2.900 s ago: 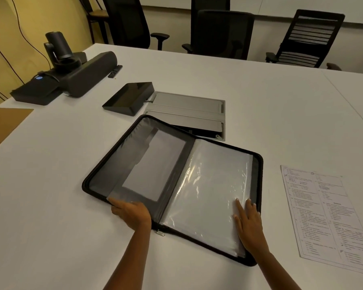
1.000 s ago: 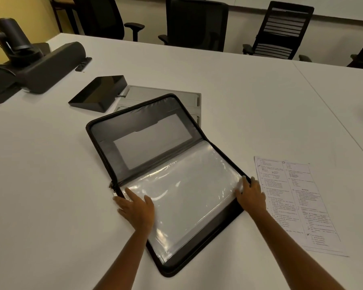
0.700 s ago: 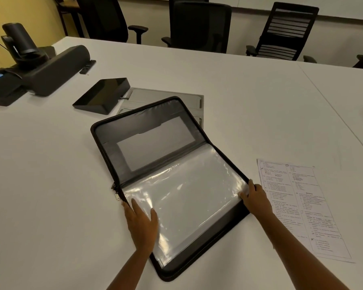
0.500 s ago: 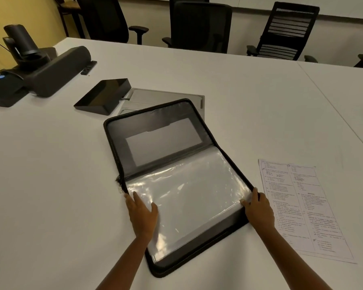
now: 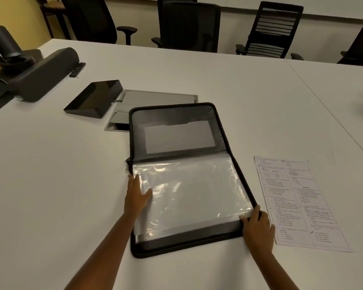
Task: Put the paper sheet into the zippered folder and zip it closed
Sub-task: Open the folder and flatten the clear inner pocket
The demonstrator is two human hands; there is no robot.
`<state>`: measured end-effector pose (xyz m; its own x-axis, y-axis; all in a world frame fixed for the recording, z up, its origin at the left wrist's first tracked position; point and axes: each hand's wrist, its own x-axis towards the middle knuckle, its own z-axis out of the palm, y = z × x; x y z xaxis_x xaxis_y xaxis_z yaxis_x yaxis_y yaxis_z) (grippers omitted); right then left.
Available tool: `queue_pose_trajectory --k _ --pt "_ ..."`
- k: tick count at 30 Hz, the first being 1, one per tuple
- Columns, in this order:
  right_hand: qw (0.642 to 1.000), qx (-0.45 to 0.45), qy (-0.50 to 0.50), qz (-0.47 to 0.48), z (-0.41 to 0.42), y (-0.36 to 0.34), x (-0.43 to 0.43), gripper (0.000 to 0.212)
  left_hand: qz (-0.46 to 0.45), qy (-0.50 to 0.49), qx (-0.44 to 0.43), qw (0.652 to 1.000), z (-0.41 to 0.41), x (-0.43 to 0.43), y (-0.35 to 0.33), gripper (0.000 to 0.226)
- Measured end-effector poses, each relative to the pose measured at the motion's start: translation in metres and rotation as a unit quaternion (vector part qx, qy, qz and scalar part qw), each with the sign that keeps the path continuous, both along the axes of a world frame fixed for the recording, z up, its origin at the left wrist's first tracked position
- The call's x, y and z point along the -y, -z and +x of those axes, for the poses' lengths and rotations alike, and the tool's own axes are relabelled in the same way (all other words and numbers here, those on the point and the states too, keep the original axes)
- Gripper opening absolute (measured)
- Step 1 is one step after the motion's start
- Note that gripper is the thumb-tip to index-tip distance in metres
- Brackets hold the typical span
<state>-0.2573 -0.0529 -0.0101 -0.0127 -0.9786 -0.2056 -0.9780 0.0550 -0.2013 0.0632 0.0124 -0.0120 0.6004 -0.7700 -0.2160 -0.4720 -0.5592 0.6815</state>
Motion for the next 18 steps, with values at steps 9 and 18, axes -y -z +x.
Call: queue_pose_trajectory --k 9,18 --pt "0.997 0.063 0.023 0.044 0.004 -0.009 -0.019 0.07 0.013 0.011 0.09 0.996 -0.008 -0.016 0.005 0.063" --pt "0.99 0.127 -0.054 0.035 0.037 -0.019 0.028 0.064 0.021 -0.034 0.095 0.995 -0.034 -0.041 0.009 0.064"
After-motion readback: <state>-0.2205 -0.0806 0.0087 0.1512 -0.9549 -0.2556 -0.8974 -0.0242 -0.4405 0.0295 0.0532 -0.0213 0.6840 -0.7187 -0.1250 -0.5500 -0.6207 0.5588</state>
